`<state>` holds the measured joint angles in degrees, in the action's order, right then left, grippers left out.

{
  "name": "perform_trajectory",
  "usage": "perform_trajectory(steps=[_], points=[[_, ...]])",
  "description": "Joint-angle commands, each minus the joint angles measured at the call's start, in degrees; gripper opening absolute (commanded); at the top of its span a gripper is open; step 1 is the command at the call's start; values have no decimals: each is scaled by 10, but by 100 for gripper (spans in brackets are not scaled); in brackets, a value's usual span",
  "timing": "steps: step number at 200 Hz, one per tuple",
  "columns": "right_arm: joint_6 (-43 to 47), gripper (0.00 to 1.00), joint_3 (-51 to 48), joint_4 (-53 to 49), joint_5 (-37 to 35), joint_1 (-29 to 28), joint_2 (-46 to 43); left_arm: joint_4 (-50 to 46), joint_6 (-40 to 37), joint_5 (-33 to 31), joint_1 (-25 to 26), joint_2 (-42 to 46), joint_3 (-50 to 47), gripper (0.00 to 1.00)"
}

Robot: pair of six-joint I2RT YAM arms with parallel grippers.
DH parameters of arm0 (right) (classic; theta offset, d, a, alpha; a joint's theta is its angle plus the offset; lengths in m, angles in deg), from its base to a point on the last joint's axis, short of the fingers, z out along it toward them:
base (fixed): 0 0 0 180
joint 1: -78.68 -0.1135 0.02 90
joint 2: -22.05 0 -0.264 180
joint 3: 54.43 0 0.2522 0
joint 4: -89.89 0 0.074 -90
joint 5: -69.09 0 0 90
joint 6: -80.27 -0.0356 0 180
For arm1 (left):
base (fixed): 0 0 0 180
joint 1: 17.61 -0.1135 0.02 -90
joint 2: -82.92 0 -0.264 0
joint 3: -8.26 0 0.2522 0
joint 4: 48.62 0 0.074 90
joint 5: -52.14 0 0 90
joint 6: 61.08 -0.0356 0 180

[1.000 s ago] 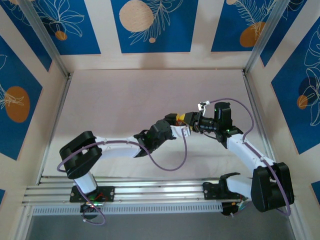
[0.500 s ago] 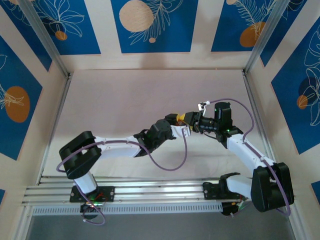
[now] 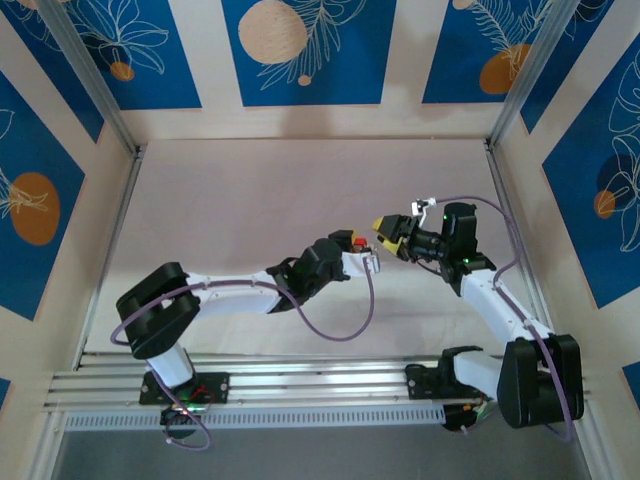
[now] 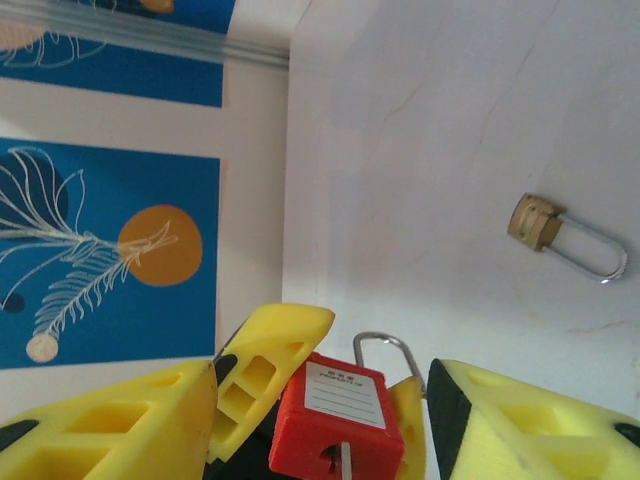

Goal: Unlock with the key

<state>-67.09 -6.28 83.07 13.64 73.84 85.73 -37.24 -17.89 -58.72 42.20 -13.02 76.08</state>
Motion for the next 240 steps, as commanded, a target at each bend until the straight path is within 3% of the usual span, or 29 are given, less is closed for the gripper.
perform_trajectory(steps=[1,38,93,159,240], points=[[12,59,10,-27,-12,32,-23,-34,30,3,-18,37,11,41],[9,60,-6,-17,1,65,-29,-103,110,31,-81,55,14,43],[16,60,-16,-3,15,68,-21,-184,257,91,-193,33,29,44],[56,67,-70,24,-99,68,-78,-255,380,165,-249,-9,78,42],[65,67,-68,7,-104,60,-67,-291,453,266,-257,-31,86,44]])
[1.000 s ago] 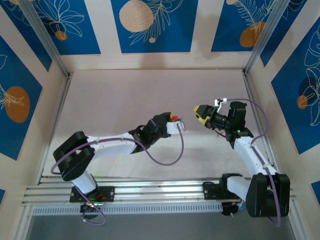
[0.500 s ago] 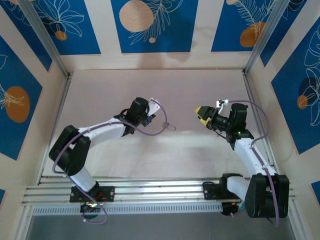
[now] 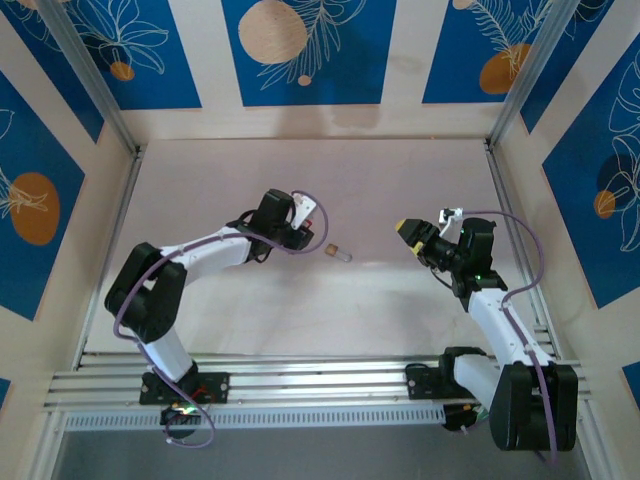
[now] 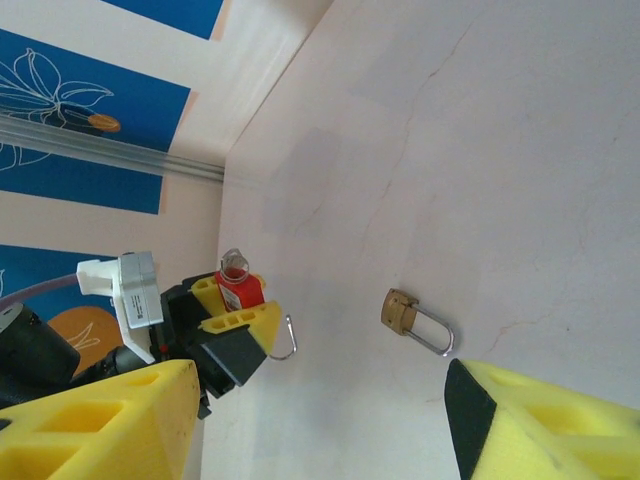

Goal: Unlock with the key

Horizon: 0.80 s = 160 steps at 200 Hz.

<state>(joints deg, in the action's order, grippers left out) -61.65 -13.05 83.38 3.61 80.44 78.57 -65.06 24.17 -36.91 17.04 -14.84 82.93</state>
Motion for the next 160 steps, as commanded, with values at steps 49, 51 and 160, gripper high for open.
perform_trajectory(steps=[49,51,160], points=[[9,67,2,5,-1,-16,7,-22,41,66,-5,-32,19,44],[9,67,3,5,-1,-16,7,-22,41,65,-5,-33,19,44],[17,67,2,-11,2,-18,2,-19,65,19,-10,-64,13,45]])
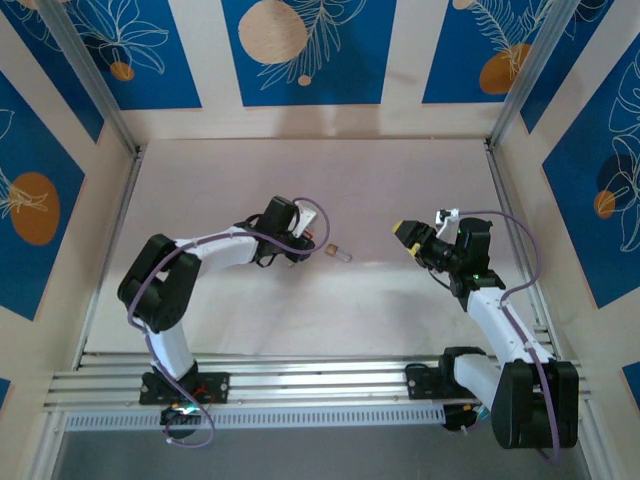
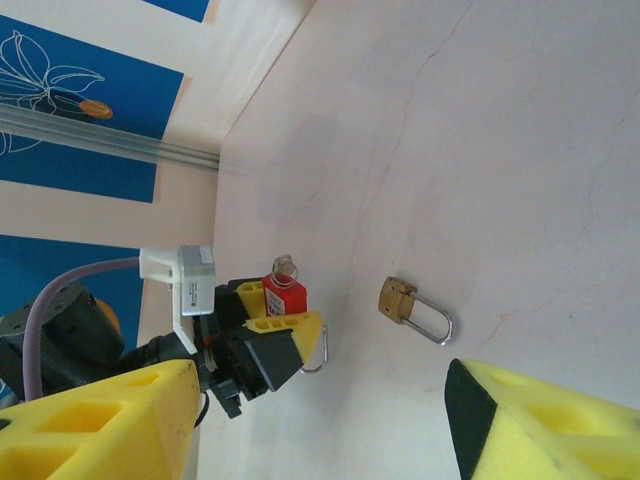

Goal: Unlock with the key

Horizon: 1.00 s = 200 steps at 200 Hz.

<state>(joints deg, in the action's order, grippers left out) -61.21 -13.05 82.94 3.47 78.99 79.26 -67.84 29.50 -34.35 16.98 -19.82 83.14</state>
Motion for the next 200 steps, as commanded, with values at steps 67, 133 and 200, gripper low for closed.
perform_trajectory(steps=[67,133,200], points=[[15,67,3,-7,6,-5,0,24,25,18,-11,-28,8,45],[17,67,5,-10,7,-6,3,-9,4,9,-27,-45,34,46],[23,67,11,-8,8,-10,20,-49,-2,-15,-30,-79,65,46]])
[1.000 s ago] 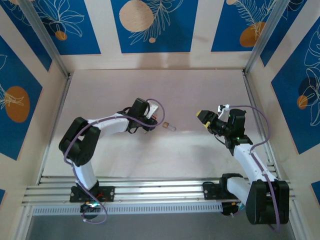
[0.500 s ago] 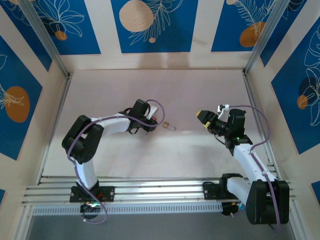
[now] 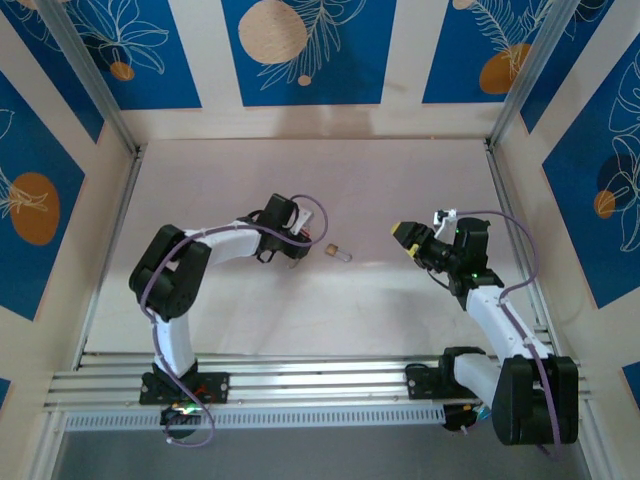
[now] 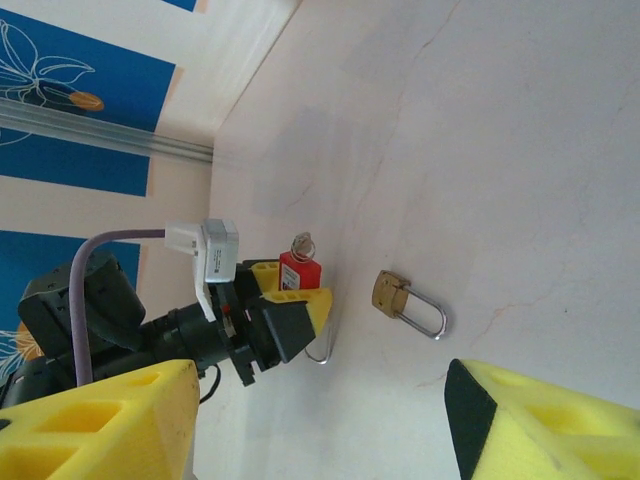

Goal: Unlock with the key

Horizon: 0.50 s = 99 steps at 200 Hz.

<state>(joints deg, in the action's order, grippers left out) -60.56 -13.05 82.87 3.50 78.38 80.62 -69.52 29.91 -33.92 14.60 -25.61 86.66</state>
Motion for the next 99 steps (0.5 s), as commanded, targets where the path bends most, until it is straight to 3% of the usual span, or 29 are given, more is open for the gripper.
perform_trajectory(steps=[1,99], points=[[16,67,11,-8,7,-4,6,-34,-6,-20,-7,-22,31,46],[37,67,26,-32,13,-1,11,-97,26,-90,-10,-53,70,50]])
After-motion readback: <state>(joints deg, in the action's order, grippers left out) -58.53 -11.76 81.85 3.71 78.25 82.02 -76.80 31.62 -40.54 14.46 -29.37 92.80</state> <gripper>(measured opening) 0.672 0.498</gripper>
